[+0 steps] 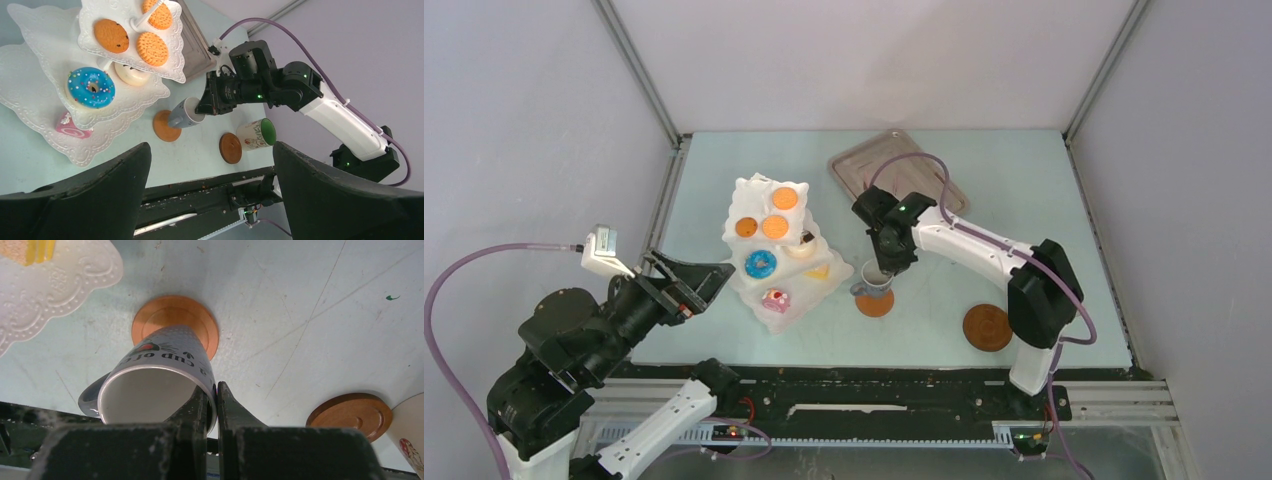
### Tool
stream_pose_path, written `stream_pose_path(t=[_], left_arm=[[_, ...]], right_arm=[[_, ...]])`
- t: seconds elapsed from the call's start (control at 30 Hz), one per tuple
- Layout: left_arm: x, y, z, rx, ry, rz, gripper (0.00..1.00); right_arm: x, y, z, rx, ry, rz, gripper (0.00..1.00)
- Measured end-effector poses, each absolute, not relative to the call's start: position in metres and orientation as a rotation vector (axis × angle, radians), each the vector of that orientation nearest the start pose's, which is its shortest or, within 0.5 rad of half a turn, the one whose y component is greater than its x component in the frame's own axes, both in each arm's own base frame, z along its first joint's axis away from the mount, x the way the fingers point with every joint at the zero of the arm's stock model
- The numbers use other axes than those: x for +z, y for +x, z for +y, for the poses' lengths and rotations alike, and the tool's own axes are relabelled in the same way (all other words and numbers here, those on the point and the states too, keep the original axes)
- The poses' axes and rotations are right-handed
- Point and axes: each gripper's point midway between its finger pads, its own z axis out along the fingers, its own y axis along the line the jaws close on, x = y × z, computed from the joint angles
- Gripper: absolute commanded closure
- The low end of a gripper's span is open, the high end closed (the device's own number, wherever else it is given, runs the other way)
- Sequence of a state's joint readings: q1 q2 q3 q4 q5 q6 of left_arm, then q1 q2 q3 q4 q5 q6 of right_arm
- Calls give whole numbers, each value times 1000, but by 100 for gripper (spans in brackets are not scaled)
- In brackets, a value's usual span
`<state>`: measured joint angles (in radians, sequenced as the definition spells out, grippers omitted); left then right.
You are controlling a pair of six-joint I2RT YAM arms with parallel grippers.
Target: Serve the afternoon tea
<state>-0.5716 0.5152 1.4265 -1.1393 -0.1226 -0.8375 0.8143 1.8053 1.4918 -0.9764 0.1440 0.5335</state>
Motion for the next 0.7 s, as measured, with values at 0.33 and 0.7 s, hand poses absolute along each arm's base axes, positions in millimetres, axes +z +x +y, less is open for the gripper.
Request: stream_pose_path(t=[0.33,0.7], left_arm=[[390,106,-79,-879,-338,1858,2],[389,107,-80,-874,-334,1863,2]], right_arm=[[86,254,266,27,-394,2847,100],[79,244,275,15,-448,2852,100]])
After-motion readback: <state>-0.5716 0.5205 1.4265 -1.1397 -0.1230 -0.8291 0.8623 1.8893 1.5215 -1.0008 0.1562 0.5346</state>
